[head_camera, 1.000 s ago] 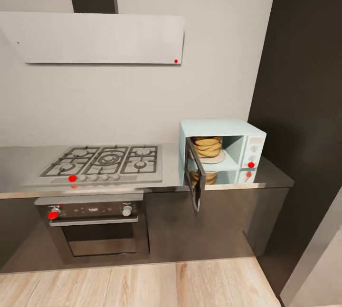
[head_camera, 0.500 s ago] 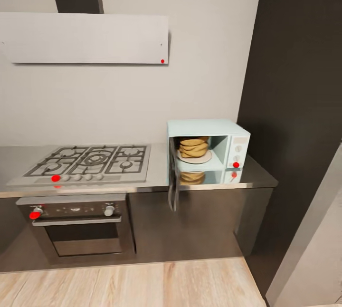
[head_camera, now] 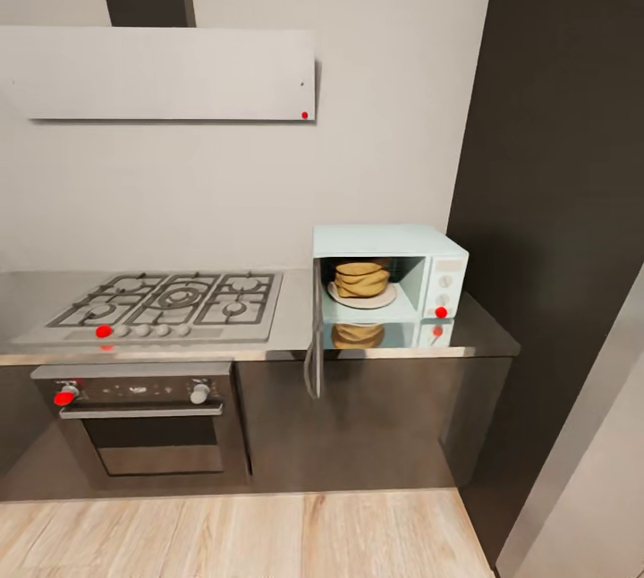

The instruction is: In the kitchen, take the popcorn bag from the countertop, put it into the microwave, and heat it until the popcorn is cooked so the cooked popcorn ends up inside the bag.

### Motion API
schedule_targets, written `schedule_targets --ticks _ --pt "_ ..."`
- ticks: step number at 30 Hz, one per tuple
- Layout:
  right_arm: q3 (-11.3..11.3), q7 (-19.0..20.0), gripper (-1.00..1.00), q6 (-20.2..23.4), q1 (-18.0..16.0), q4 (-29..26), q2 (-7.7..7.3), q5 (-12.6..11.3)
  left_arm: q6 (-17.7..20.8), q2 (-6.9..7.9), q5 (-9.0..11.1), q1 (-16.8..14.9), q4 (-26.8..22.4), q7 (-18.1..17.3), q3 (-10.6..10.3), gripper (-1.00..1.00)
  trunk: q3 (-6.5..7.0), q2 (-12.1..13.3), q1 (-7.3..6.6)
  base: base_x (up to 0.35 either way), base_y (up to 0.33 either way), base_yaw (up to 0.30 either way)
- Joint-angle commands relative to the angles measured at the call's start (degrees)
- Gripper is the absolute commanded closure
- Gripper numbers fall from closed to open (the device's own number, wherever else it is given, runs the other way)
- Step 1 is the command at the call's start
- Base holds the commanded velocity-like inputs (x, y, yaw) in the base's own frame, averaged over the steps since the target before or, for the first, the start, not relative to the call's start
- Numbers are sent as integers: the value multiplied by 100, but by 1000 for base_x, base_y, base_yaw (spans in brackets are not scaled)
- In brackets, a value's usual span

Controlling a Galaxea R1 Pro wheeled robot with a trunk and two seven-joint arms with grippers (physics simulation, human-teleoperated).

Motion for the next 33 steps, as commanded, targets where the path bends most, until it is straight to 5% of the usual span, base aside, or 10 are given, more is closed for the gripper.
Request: schedule_targets --ticks 1,18,23,30,33 --pt "46 26 -100 5 -8 13 3 -61 -9 1 29 0 -5 -9 2 -100 -6 -4 0 0 -2 48" --pt "48 20 -100 -17 -8 4 -55 -52 -9 15 11 -2 -230 -12 -15 -100 -6 -4 0 0 0 4" --pt "47 17 -100 -20 -8 11 -63 -52 311 126 -39 -3 -1780 -31 -31 -100 -6 -4 0 0 0 0" --pt "53 17 -100 -14 284 13 -32 -52 3054 310 -57 -36 -5913 22 -18 -100 -6 -4 0 0 0 0" --pt "54 17 -100 -10 352 13 -7 -52 3739 323 -53 -594 -6909 112 -17 -100 -6 -4 0 0 0 0"
